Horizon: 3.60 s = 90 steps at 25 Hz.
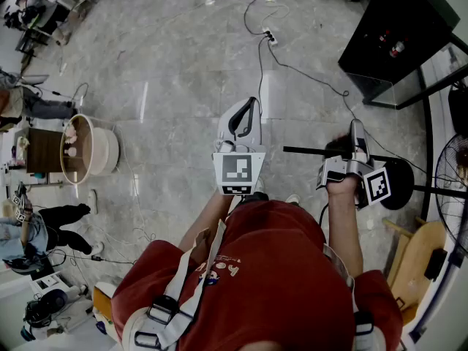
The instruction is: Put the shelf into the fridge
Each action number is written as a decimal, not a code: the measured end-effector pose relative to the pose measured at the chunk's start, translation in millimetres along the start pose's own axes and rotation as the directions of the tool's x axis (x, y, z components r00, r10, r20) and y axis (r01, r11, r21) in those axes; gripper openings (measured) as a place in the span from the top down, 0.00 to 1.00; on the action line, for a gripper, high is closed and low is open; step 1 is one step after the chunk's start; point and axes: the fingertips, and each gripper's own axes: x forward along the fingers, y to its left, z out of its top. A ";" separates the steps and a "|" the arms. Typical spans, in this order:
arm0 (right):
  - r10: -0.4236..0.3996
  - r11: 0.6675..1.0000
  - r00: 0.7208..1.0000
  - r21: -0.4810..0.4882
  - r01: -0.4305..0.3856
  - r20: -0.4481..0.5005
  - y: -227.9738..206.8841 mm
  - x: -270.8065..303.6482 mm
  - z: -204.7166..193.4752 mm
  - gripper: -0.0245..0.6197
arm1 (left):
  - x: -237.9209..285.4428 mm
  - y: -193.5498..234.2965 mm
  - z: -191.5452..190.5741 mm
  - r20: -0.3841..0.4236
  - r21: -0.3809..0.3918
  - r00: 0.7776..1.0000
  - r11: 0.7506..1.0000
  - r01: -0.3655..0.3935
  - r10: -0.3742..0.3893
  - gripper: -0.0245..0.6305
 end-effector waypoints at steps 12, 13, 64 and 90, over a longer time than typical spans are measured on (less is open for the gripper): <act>-0.024 1.000 1.000 -0.015 0.024 -0.020 -8.9 0.5 -42.0 0.95 | -16.9 42.0 -20.2 -0.033 -0.028 0.999 0.999 -0.030 0.030 0.95; -0.023 1.000 1.000 -0.008 0.023 -0.021 -10.0 0.7 -47.3 0.95 | -18.9 47.3 -23.3 -0.039 -0.032 0.999 0.999 -0.035 0.034 0.95; -0.164 0.979 0.980 0.141 0.148 0.114 -72.4 185.0 24.4 0.95 | 238.7 45.2 -43.1 -0.165 -0.022 0.980 0.994 0.108 -0.110 0.95; -0.176 0.976 0.944 0.176 0.130 0.277 -88.5 295.5 147.7 0.95 | 433.8 -47.5 -11.1 -0.121 0.023 0.950 0.956 0.293 -0.288 0.95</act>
